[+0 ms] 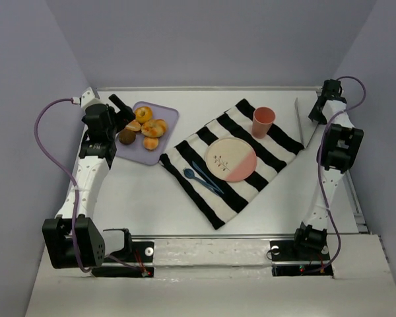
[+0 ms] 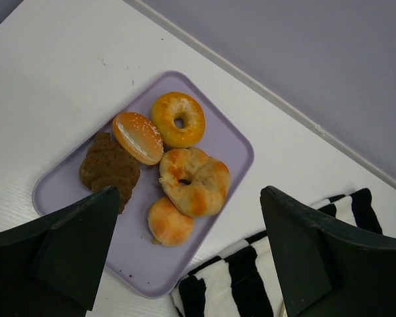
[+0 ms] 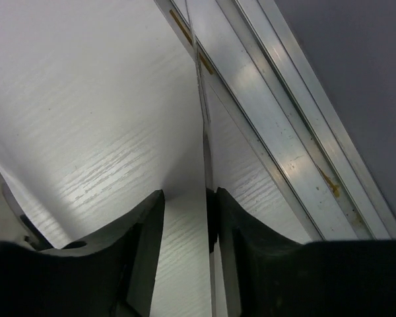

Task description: Place the bread

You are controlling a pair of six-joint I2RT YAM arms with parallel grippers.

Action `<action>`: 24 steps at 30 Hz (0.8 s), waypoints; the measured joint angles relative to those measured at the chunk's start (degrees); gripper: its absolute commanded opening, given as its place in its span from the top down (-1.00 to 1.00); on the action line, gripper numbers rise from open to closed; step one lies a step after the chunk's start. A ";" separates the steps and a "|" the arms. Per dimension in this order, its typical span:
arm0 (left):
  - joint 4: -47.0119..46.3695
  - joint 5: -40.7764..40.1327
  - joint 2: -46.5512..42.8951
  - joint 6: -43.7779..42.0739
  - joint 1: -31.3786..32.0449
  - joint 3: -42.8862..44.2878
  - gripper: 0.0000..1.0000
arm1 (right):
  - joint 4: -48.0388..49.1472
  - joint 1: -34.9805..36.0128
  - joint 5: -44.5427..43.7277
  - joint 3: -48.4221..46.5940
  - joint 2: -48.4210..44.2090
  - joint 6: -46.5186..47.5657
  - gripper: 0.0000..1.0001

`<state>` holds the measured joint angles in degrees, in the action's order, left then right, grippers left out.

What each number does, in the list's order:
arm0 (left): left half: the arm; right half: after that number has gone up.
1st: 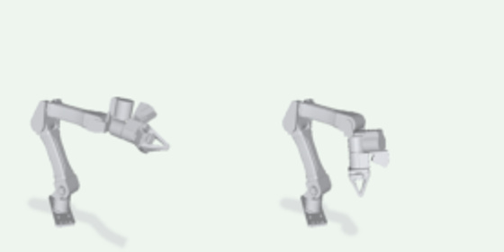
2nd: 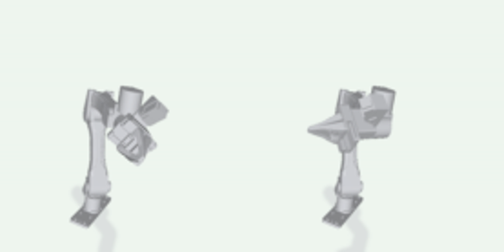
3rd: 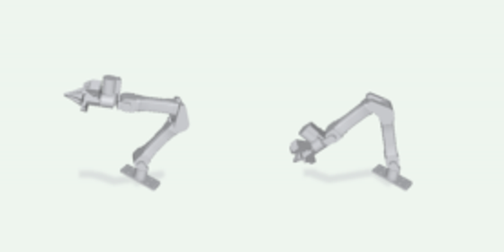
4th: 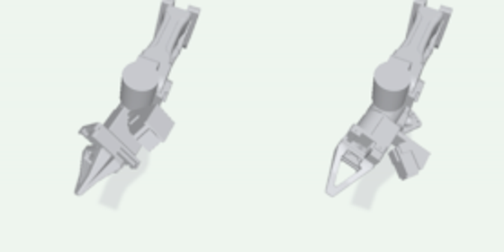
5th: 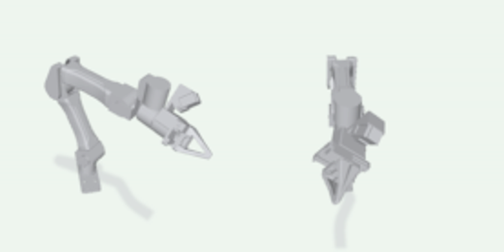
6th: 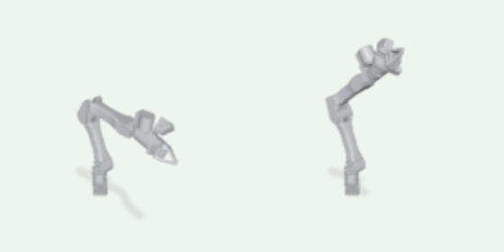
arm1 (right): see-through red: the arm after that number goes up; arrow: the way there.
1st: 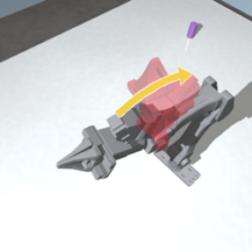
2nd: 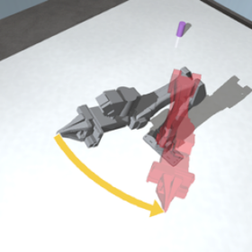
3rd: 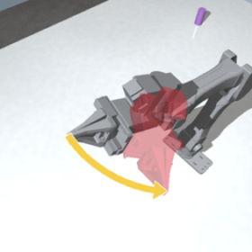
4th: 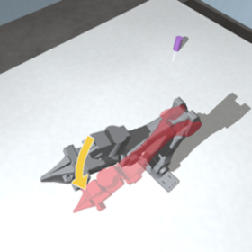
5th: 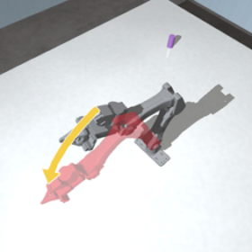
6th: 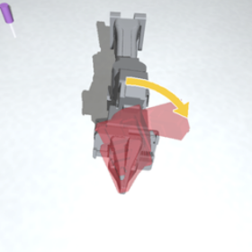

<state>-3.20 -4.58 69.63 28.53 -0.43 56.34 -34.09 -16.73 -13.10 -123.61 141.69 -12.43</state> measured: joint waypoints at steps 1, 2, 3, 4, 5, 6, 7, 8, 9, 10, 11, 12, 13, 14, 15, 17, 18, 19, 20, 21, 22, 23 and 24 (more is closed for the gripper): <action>0.04 -0.02 0.07 0.00 -0.02 -0.02 -0.98 | -0.11 0.00 -0.13 0.00 0.00 0.04 0.27; 0.02 -0.02 0.07 0.02 -0.02 -0.02 -0.98 | -0.22 -0.02 -0.26 0.00 0.04 0.04 0.55; -0.04 0.00 0.07 0.02 0.00 -0.02 -0.98 | -0.28 -0.02 -0.42 0.00 0.04 0.24 0.86; -0.09 0.00 0.07 0.02 0.00 -0.02 -0.98 | -0.33 -0.02 -0.63 0.00 0.04 0.35 0.86; -0.02 -0.02 0.07 0.02 0.00 -0.02 -0.98 | -0.33 -0.02 -0.70 0.00 0.04 0.87 0.86; -0.04 -0.02 0.07 0.02 0.00 -0.09 -0.98 | -0.35 -0.02 -1.05 0.00 0.04 0.85 0.86; -0.02 -0.02 0.04 0.02 0.00 -0.13 -0.98 | -0.26 -0.02 -1.16 0.00 0.04 0.83 0.86; -0.02 -0.04 0.02 0.04 0.00 -0.15 -0.98 | -0.35 -0.02 -1.53 0.00 0.02 0.94 0.86; -0.02 -0.02 -0.02 0.04 0.00 -0.20 -0.98 | -0.35 -0.02 -1.75 0.02 0.00 0.94 0.86; 0.04 0.00 -0.07 0.07 0.00 -0.20 -0.98 | -0.35 -0.02 -1.95 0.31 -0.26 0.96 0.86; 0.00 0.02 -0.09 0.11 0.00 -0.20 -0.98 | -0.42 -0.02 -1.97 0.52 -0.55 0.96 0.86; 0.02 0.04 -0.17 0.24 0.00 -0.20 -0.98 | -0.68 -0.02 -1.99 0.85 -1.11 0.96 0.86; 0.15 0.33 -0.48 0.28 -0.02 -0.20 -0.98 | -0.61 -0.02 -1.97 1.40 -1.79 0.94 0.86; 0.22 0.66 -0.79 0.35 0.00 -0.20 -0.98 | -0.92 -0.02 -1.99 2.36 -3.19 0.92 0.86; 0.33 1.16 -1.46 0.42 0.00 -0.20 -0.98 | -1.16 -0.02 -1.99 2.93 -4.50 0.87 0.86; 0.61 2.45 -3.15 0.42 0.00 -0.20 -0.98 | -1.99 -0.02 -1.68 4.42 -8.46 0.85 0.86; 0.63 3.21 -4.46 0.39 0.00 -0.20 -0.98 | -2.12 -0.02 -1.36 5.20 -11.47 0.74 0.86; 0.72 3.87 -5.53 0.39 -0.02 -0.20 -0.98 | -2.12 -0.02 -1.16 5.88 -13.77 0.61 0.86; 0.79 4.94 -7.50 0.37 0.00 -0.20 -0.98 | -2.10 -0.02 -0.70 6.60 -16.50 0.57 0.86; 0.74 6.05 -9.09 0.33 0.00 -0.20 -0.98 | -1.68 -0.02 0.28 8.13 -21.53 0.33 0.86; 0.63 7.02 -10.88 0.24 0.00 -0.20 -0.98 | -1.75 -0.02 0.85 8.72 -24.30 0.17 0.86; 0.63 7.96 -12.02 0.15 -0.02 -0.20 -0.98 | -0.37 -0.02 3.28 11.58 -31.32 -0.37 0.87; 0.31 9.64 -14.08 0.04 0.00 -0.22 -0.98 | -0.26 -0.02 3.87 12.07 -32.65 -0.55 0.87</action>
<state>-2.90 5.06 55.55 28.58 -0.43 56.12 -34.35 -16.75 -9.23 -111.55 109.03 -12.97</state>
